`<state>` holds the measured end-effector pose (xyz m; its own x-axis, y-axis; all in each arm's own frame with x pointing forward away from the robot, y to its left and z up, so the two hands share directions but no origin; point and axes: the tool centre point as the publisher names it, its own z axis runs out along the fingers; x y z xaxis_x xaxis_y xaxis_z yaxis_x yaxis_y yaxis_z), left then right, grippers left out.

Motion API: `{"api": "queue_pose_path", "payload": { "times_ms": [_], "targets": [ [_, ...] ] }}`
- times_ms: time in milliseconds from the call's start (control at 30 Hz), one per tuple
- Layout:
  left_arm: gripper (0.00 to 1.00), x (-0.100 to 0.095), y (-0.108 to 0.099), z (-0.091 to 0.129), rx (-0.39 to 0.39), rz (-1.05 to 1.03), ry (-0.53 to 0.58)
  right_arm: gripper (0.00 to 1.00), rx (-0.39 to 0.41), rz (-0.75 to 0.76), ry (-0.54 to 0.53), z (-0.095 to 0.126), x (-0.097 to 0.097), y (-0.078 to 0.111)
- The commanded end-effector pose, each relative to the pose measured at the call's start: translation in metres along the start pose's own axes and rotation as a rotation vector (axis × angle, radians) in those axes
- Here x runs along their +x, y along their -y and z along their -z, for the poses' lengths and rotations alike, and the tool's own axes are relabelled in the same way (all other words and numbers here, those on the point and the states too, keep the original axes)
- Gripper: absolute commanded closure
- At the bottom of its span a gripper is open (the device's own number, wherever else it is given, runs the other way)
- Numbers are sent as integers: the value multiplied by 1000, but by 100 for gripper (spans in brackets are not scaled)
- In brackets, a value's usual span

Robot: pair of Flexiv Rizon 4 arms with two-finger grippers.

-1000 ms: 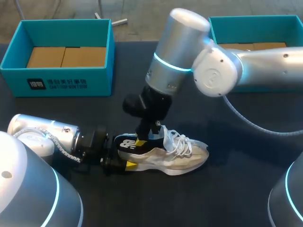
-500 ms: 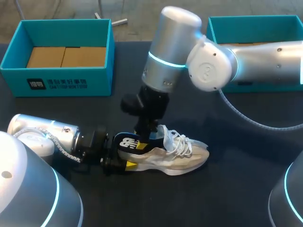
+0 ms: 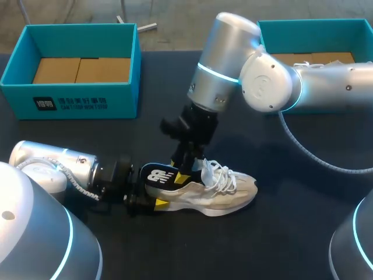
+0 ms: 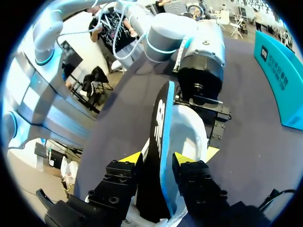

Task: Take the shoe out of the shoebox, open the shoe tongue, remove and reinsert the insole, then place the shoe into the shoebox

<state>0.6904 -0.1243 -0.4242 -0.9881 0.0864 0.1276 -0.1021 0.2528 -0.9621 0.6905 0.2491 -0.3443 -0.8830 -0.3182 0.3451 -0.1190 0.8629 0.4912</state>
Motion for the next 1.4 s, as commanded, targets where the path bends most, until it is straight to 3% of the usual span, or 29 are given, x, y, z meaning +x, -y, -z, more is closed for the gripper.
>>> {"api": "queue_pose_path", "payload": {
  "times_ms": [33, 600, 733, 800, 933, 1200, 1300, 1400],
  "targets": [
    [100, 0, -3, -1, -1, 1, 3, 62, -7, -10, -14, -2, -1, 2],
    [100, 0, -3, -1, -1, 1, 3, 67, -34, -48, -63, -11, 1, 3],
    [100, 0, -3, -1, -1, 1, 3, 85, -35, -41, -64, -12, 0, -1],
    [100, 0, -3, -1, -1, 1, 3, 100, -35, -35, -68, -13, 0, -1],
    [100, 0, -3, -1, -1, 1, 3, 100, -48, -14, -59, -12, 3, -5],
    [100, 0, -3, -1, -1, 1, 3, 100, -83, 74, 21, 12, 13, -22],
    [100, 0, -3, -1, -1, 1, 3, 100, -138, 100, 48, 25, 15, -31],
    [100, 0, -3, -1, -1, 1, 3, 100, -138, 100, 48, 25, 15, -31]
  ]
}}
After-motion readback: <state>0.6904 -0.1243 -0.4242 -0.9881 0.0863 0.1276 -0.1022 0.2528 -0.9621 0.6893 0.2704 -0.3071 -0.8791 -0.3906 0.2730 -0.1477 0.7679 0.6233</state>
